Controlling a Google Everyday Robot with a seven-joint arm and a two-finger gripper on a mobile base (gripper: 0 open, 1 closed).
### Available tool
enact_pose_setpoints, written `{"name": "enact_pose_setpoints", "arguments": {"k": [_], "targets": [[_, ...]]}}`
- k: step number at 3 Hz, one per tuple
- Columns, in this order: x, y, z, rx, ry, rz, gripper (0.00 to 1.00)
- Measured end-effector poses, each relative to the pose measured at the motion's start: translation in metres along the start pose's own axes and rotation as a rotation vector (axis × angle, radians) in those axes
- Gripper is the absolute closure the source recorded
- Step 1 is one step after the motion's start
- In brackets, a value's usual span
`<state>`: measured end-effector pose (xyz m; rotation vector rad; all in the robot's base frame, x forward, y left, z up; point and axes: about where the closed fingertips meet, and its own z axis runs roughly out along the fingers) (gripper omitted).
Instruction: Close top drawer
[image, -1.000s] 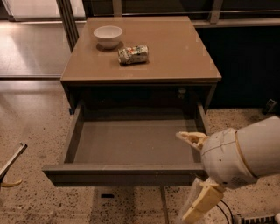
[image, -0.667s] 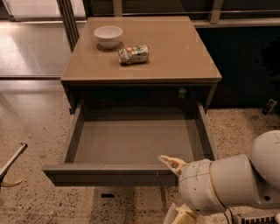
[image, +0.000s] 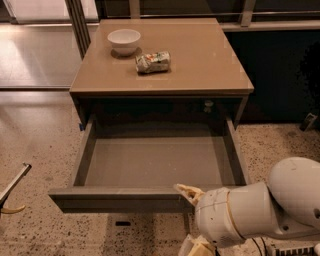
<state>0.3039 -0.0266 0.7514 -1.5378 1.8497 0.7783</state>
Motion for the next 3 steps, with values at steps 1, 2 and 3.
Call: {"name": "enact_pose_setpoints", "arguments": {"k": [1,2,3], "targets": [[0.011,0.003,0.046,-0.047,-0.031,0.038,0.18],[0.022,0.000,0.082,-0.072,-0.048,0.077,0.41],[0.025,0.001,0.114,-0.074,-0.058,0.108,0.64]]}}
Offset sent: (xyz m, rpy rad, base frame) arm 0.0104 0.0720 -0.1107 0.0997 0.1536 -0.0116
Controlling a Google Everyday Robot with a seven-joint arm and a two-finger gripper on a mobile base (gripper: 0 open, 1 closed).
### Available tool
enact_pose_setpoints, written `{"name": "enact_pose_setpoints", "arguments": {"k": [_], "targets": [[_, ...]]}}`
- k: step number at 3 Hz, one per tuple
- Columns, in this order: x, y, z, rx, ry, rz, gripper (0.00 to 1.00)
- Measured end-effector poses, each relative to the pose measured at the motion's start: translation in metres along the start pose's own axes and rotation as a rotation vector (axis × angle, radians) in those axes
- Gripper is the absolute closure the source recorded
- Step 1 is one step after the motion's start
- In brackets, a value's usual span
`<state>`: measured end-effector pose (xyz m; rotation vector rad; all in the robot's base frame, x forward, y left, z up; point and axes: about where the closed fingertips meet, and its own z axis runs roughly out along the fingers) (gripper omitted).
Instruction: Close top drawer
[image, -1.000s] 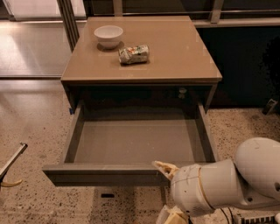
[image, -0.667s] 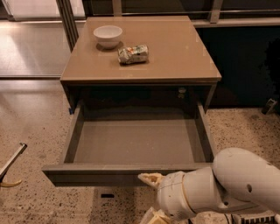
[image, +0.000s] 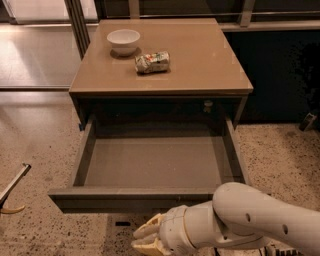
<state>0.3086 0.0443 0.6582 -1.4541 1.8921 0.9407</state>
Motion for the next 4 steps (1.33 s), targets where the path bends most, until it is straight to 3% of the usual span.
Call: {"name": "enact_pose_setpoints", "arguments": {"k": [1,2,3,4], "targets": [[-0.007,-0.009,0.029,0.051,0.006,0.001,0.88],[-0.017,-0.042,0.048,0.151,0.031,0.008,1.00],[-0.026,-0.078,0.064,0.239,0.055,0.039,1.00],[-0.030,-0.085,0.066,0.258,0.058,0.042,1.00]]}}
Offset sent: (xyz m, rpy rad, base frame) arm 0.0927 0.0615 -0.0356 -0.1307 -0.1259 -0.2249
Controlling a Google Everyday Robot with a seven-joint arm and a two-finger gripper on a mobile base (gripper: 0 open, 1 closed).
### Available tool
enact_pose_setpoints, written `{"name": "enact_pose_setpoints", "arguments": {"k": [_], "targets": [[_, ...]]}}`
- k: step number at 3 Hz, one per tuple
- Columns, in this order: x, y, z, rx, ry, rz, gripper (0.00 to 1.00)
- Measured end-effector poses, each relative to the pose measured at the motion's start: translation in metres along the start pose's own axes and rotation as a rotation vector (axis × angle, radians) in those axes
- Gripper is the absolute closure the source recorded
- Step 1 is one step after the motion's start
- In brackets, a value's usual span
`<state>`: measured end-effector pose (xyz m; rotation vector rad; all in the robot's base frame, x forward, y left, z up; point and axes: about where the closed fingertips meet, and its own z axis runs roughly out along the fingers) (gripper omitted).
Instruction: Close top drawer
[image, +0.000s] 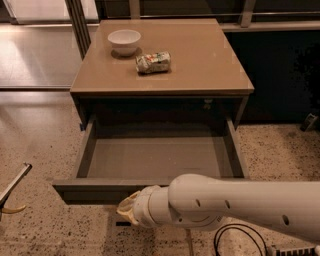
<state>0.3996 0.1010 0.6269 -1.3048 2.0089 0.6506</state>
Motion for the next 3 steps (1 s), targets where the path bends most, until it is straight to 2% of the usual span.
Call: {"name": "enact_pose_setpoints", "arguments": {"k": [1,2,3], "targets": [[-0.013,-0.020,0.007,0.028,0.006,-0.003,1.00],[-0.034,-0.058,0.026,0.045,0.012,-0.017,1.00],[-0.034,-0.058,0.026,0.045,0.012,-0.017,1.00]]}}
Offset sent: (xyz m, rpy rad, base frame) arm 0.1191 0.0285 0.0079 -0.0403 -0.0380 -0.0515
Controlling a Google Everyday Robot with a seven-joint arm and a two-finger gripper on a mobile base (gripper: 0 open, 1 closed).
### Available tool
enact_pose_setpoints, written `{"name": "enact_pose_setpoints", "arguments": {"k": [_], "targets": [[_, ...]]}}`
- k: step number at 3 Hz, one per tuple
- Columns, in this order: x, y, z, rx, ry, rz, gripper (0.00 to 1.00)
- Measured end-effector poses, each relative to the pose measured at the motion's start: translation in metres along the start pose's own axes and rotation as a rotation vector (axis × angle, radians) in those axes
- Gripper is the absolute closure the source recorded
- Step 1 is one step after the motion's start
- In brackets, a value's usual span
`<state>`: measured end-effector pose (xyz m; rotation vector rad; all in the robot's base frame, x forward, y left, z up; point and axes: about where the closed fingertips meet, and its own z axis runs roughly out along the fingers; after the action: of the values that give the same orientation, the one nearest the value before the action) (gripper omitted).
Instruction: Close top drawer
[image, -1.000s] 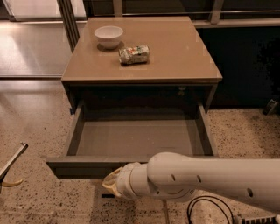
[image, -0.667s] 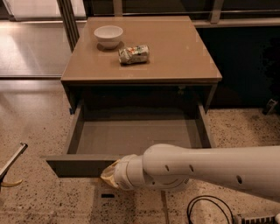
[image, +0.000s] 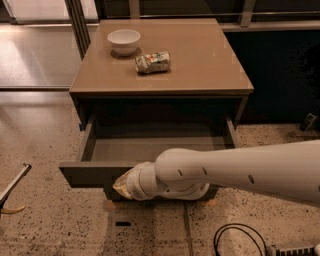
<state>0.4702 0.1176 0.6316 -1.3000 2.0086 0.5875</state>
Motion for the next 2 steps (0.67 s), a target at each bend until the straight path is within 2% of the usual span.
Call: {"name": "enact_pose_setpoints", "arguments": {"k": [1,2], "targets": [[0.007,-0.023,-0.007,0.041,0.003,0.012,1.00],[0.013,-0.056,-0.022,0.100,0.017,0.021,1.00]]}}
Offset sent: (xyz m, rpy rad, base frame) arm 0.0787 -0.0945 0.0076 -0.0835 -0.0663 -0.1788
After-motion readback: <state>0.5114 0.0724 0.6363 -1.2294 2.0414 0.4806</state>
